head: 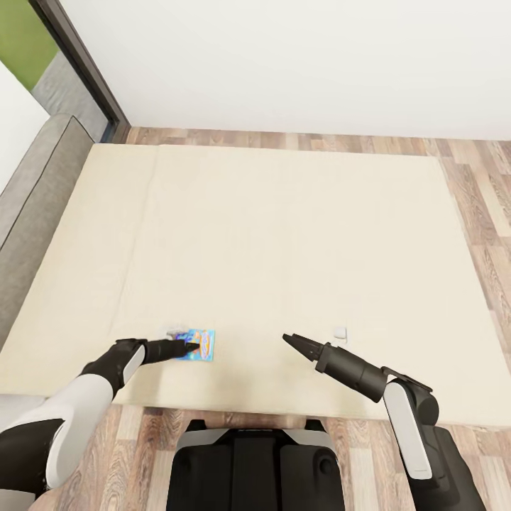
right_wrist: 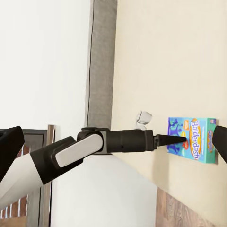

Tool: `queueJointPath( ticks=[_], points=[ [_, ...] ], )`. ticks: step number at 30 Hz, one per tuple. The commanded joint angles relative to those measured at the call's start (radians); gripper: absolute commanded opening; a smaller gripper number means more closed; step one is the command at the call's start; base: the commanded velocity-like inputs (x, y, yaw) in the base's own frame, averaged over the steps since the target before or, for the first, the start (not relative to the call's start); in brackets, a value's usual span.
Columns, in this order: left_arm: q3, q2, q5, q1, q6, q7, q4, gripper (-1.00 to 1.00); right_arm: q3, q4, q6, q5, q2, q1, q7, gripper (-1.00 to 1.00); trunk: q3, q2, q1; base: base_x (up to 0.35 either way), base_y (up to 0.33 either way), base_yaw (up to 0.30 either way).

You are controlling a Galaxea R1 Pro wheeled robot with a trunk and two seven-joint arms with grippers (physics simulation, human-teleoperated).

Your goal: Put all the toys in the child's room - the three board games (two on the bed and one on the table), the two jigsaw puzzles on the table, and the tennis ball on the table - inside the toy box on the table in the child's room.

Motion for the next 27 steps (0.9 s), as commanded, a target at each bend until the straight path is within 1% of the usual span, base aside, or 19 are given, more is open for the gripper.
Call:
queueJointPath(
  ticks=[1,9,27],
  points=[
    [0.008,0.000,-0.002,0.000,0.008,-0.004,-0.004,1.00,-0.002,0.000,0.005,0.000,0.001,0.000,0.003,1.00,-0.001,-0.001,0.001,0.000,0.000,0.000],
    [0.010,0.003,0.001,0.000,-0.005,-0.005,-0.050,1.00,-0.001,0.000,0.005,-0.001,0.001,0.000,0.003,1.00,-0.001,-0.001,0.001,0.000,0.000,0.000],
    [0.008,0.001,0.001,0.000,-0.012,-0.002,-0.060,1.00,-0.001,0.000,0.005,-0.001,0.001,0.000,0.002,1.00,-0.001,-0.001,0.001,0.000,0.000,0.000]
  ],
)
